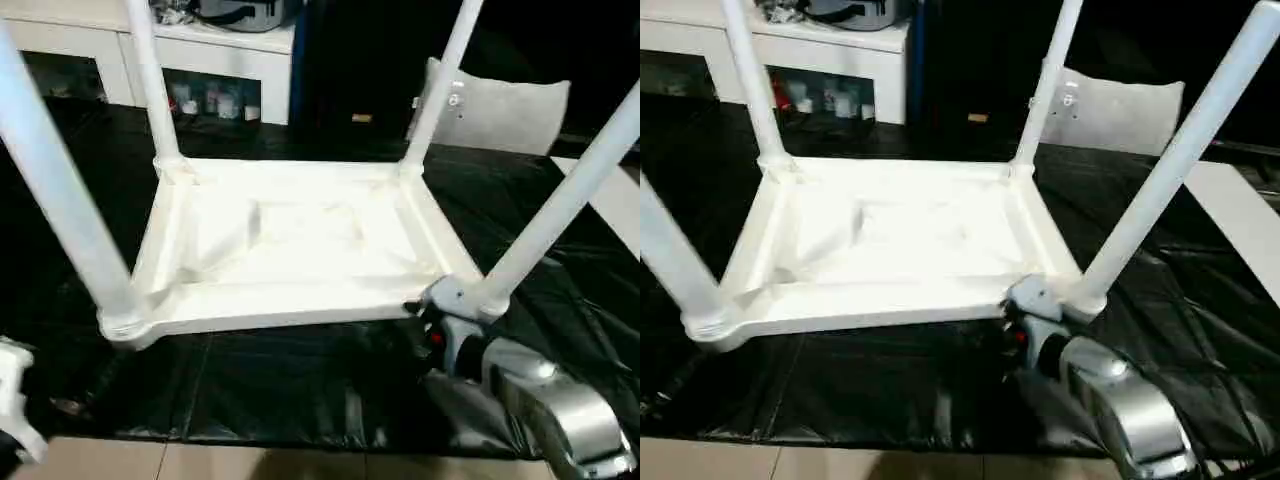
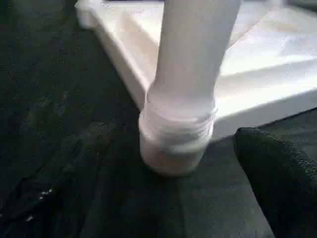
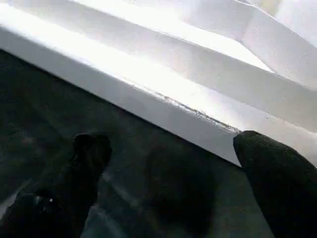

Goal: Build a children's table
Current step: Rotate table base

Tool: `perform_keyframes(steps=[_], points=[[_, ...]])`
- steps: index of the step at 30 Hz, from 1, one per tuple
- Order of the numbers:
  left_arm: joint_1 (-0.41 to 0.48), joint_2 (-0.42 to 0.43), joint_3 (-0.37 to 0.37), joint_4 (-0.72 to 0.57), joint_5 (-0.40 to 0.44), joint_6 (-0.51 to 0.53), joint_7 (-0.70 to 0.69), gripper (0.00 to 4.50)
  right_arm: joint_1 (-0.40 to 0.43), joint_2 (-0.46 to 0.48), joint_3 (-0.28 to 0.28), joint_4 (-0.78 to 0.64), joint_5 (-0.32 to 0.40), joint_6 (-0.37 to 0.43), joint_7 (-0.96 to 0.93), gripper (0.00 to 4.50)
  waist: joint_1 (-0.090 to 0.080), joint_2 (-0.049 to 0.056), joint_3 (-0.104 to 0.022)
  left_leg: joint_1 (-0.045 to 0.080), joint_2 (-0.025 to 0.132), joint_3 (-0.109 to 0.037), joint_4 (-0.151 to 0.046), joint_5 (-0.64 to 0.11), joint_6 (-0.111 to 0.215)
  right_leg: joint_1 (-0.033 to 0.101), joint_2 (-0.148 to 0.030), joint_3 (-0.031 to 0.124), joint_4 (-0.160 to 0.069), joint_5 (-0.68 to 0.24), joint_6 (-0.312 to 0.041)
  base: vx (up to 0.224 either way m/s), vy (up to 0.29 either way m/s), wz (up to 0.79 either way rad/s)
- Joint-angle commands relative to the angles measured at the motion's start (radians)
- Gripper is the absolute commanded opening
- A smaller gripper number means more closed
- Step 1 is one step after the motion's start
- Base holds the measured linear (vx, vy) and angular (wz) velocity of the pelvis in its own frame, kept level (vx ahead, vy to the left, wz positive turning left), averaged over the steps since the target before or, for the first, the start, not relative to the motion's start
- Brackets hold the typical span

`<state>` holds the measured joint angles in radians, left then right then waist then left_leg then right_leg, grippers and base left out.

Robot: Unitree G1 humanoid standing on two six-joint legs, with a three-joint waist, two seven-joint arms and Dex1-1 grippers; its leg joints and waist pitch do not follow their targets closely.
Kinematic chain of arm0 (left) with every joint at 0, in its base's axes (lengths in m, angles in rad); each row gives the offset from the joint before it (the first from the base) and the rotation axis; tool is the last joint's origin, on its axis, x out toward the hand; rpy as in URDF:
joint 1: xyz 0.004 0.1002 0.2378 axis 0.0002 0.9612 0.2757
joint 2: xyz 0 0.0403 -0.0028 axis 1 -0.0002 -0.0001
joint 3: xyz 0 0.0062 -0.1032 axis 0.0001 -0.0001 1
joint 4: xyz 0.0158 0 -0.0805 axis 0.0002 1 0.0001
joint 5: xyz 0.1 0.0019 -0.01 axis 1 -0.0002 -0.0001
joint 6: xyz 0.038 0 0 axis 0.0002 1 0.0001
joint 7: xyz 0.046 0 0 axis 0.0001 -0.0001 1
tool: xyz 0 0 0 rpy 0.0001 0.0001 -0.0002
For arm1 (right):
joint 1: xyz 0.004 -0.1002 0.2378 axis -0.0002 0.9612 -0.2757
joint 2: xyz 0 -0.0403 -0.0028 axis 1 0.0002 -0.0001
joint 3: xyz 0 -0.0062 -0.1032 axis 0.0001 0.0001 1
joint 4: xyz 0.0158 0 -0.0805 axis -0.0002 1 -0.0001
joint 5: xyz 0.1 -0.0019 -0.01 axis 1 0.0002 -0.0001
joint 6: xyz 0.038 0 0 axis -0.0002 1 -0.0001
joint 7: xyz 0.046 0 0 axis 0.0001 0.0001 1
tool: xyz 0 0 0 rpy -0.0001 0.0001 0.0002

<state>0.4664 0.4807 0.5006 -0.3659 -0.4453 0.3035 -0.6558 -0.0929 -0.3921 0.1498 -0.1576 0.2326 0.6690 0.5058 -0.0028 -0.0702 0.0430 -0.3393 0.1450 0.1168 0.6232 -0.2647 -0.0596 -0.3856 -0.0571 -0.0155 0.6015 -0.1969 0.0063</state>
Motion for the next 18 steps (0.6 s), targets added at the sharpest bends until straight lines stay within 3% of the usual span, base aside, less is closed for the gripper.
perform_keyframes(steps=[1, 2, 3, 4, 8, 11, 12, 14, 15, 16, 17, 18], points=[[-0.052, 0.043, 0.002, 0.026, -0.042, 0.019, -0.057, 4.45, -0.011, 0.000, -0.028, 0.037, -0.016, 0.030, -0.027, 4.50, 0.001, 0.028, -0.025, -0.005, 0.059, -0.005, -0.102, -0.161, 0.019, 0.024, -0.056, 0.038, -0.056, -0.129, -0.191, 0.000, 0.000, 0.00], [-0.056, 0.046, 0.001, 0.028, -0.042, 0.021, -0.057, 4.45, -0.011, 0.000, -0.028, 0.038, -0.017, 0.030, -0.027, 4.50, 0.004, 0.030, -0.023, -0.006, 0.060, -0.006, -0.105, -0.165, 0.014, 0.027, -0.058, 0.038, -0.054, -0.137, -0.195, 0.000, 0.000, 0.00], [-0.124, 0.080, -0.013, 0.070, -0.036, 0.031, -0.060, 4.45, -0.016, 0.007, -0.026, 0.051, -0.020, 0.031, -0.036, 4.50, 0.005, 0.029, -0.021, -0.007, 0.062, -0.007, -0.106, -0.174, 0.010, 0.028, -0.059, 0.038, -0.055, -0.147, -0.194, 0.000, 0.000, 0.00], [-0.158, 0.098, -0.021, 0.095, -0.038, 0.033, -0.065, 4.45, -0.018, 0.011, -0.026, 0.057, -0.019, 0.033, -0.039, 4.50, 0.007, 0.030, -0.020, 0.000, 0.058, -0.005, -0.106, -0.208, 0.001, 0.022, -0.057, 0.038, -0.058, -0.196, -0.184, 0.000, 0.000, 0.00], [-0.284, 0.129, -0.067, 0.160, -0.075, 0.060, -0.120, 4.45, -0.033, 0.037, -0.030, 0.100, -0.021, 0.016, -0.061, 4.50, 0.006, 0.027, -0.019, 0.001, 0.058, -0.008, -0.109, -0.271, -0.030, 0.020, -0.063, 0.041, -0.063, -0.310, -0.163, 0.000, 0.000, 0.00], [-0.380, 0.133, -0.119, 0.193, -0.106, 0.093, -0.172, 4.45, -0.043, 0.058, -0.042, 0.132, -0.041, -0.014, -0.105, 4.50, 0.008, 0.026, -0.028, -0.001, 0.058, -0.005, -0.105, -0.208, -0.036, 0.022, -0.066, 0.042, -0.056, -0.246, -0.180, 0.000, 0.000, 0.00], [-0.420, 0.137, -0.153, 0.205, -0.116, 0.111, -0.205, 4.45, -0.044, 0.069, -0.060, 0.134, -0.055, -0.026, -0.146, 4.50, 0.008, 0.021, -0.030, -0.002, 0.057, -0.002, -0.105, -0.188, -0.036, 0.024, -0.065, 0.042, -0.056, -0.230, -0.182, 0.000, 0.000, 0.00], [-0.444, 0.139, -0.175, 0.212, -0.121, 0.122, -0.228, 4.45, -0.042, 0.077, -0.074, 0.129, -0.056, -0.021, -0.168, 4.50, 0.010, 0.023, -0.032, -0.004, 0.057, -0.001, -0.103, -0.135, -0.038, 0.030, -0.064, 0.040, -0.048, -0.169, -0.194, 0.000, 0.000, 0.00], [-0.467, 0.141, -0.193, 0.223, -0.126, 0.132, -0.246, 4.45, -0.040, 0.082, -0.085, 0.126, -0.058, -0.017, -0.181, 4.50, 0.010, 0.019, -0.033, -0.004, 0.057, 0.002, -0.101, -0.114, -0.031, 0.032, -0.062, 0.040, -0.046, -0.143, -0.201, 0.000, 0.000, 0.00], [-0.496, 0.145, -0.222, 0.232, -0.132, 0.146, -0.275, 4.45, -0.037, 0.088, -0.093, 0.129, -0.063, -0.016, -0.198, 4.50, 0.011, 0.029, -0.032, -0.002, 0.057, 0.003, -0.101, -0.108, -0.030, 0.031, -0.062, 0.040, -0.045, -0.136, -0.205, 0.000, 0.000, 0.00], [-0.516, 0.148, -0.243, 0.238, -0.138, 0.157, -0.296, 4.45, -0.035, 0.090, -0.097, 0.133, -0.068, -0.016, -0.208, 4.50, 0.011, 0.025, -0.034, 0.000, 0.056, 0.005, -0.100, -0.100, -0.030, 0.032, -0.061, 0.039, -0.045, -0.128, -0.207, 0.000, 0.000, 0.00], [-0.534, 0.151, -0.269, 0.233, -0.147, 0.178, -0.321, 4.45, -0.040, 0.092, -0.095, 0.149, -0.076, -0.027, -0.216, 4.50, 0.013, 0.030, -0.035, 0.002, 0.055, 0.005, -0.099, -0.086, -0.033, 0.031, -0.061, 0.039, -0.043, -0.113, -0.210, 0.000, 0.000, 0.00]])
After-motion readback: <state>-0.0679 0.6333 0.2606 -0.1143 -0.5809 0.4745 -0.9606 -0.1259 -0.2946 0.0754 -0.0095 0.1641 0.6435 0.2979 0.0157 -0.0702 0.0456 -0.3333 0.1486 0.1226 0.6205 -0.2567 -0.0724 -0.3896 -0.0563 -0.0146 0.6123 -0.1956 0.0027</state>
